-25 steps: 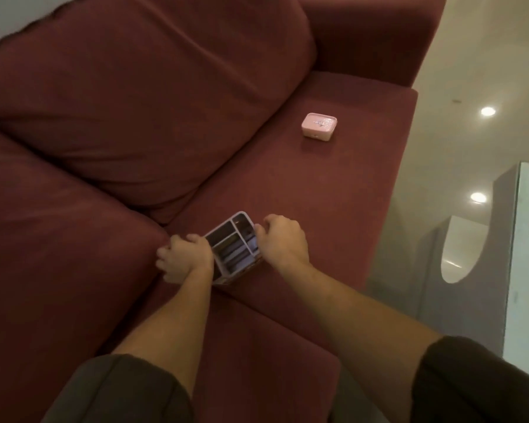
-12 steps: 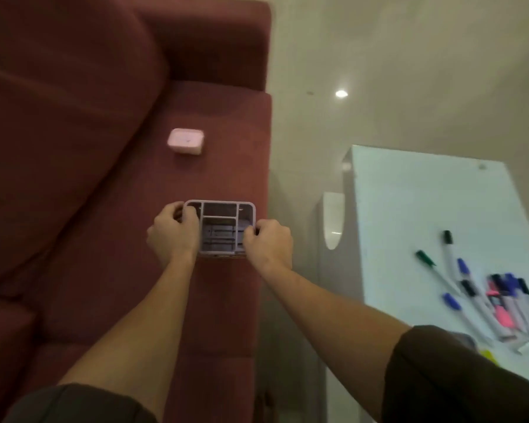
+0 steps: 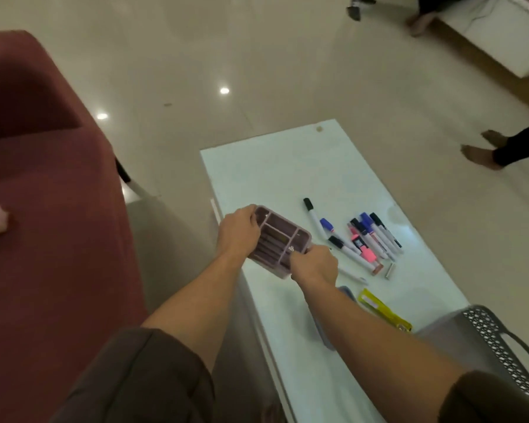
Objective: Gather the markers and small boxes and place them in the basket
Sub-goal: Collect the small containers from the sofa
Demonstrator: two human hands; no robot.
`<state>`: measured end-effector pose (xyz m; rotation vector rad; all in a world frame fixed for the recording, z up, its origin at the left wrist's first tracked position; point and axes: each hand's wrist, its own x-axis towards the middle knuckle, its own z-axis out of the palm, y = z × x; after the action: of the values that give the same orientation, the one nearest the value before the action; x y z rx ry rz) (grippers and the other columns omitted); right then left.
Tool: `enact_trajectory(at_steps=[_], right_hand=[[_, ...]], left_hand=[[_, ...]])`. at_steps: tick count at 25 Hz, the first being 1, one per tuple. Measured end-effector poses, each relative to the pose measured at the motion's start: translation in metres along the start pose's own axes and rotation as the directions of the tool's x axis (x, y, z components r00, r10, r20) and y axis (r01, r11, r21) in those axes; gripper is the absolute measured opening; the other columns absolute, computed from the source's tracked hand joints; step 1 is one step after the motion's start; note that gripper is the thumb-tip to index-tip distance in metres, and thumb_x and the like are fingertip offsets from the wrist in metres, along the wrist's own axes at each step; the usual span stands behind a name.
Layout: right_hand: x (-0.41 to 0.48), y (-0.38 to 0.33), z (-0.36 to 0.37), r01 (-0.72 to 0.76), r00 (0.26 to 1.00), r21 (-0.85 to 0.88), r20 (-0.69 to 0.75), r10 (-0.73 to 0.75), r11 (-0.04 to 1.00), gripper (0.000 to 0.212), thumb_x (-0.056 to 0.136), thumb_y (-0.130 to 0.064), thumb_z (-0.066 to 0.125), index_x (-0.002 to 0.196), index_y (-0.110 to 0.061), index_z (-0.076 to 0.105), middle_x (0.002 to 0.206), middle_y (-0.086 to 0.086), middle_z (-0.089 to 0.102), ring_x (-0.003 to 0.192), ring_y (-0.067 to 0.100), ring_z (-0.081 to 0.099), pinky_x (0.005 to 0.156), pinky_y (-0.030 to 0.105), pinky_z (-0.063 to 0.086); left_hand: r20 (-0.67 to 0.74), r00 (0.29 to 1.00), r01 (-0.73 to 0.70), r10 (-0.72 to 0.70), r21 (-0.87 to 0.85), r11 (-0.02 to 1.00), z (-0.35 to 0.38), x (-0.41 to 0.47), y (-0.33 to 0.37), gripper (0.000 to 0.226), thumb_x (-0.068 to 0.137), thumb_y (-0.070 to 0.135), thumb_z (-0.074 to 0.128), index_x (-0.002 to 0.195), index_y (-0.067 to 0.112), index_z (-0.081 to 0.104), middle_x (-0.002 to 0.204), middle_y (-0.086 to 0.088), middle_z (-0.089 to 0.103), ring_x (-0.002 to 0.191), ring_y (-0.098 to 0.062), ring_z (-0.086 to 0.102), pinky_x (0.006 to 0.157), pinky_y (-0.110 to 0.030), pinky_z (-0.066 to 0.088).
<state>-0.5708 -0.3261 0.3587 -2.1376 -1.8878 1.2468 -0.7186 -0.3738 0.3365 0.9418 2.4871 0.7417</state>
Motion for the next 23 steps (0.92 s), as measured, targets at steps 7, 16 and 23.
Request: enact_trajectory(at_steps=[7,16,23], right_hand=[[0.044,0.052,-0.008,-0.211,0.975,0.063,0.089,0.205,0.975,0.013,0.082,-0.015,0.062,0.095,-0.013,0.064,0.085,0.011,0.074,0.065,0.027,0.073,0.062,0.035,0.062],[0.109,0.108,0.024,-0.265,0.958,0.020,-0.109,0.266,0.964,0.089,0.054,-0.079,0.056,0.109,-0.010,0.058,0.094,0.020,0.069,0.075,0.040,0.070,0.069,0.055,0.059],[-0.051,-0.167,0.067,0.360,0.933,0.109,-0.035,-0.359,0.927,0.016,0.092,-0.025,0.057,0.102,-0.012,0.059,0.106,0.017,0.067,0.093,0.038,0.060,0.076,0.039,0.043]], left_hand=[[0.192,0.980,-0.062,0.043,0.093,0.994,0.076,0.010,0.030,0.034,0.104,0.013,0.039,0.118,0.021,0.069,0.108,-0.010,0.073,0.090,-0.030,0.065,0.074,-0.032,0.047],[0.194,0.981,0.042,-0.029,-0.061,0.997,0.039,0.019,0.033,0.044,0.103,0.023,0.039,0.144,0.012,0.053,0.137,-0.017,0.061,0.123,-0.037,0.057,0.105,-0.041,0.043],[-0.373,0.854,0.337,-0.362,-0.133,0.932,-0.142,0.090,-0.142,0.035,0.096,0.019,0.047,0.125,0.015,0.066,0.127,-0.010,0.063,0.118,-0.030,0.058,0.095,-0.036,0.045]])
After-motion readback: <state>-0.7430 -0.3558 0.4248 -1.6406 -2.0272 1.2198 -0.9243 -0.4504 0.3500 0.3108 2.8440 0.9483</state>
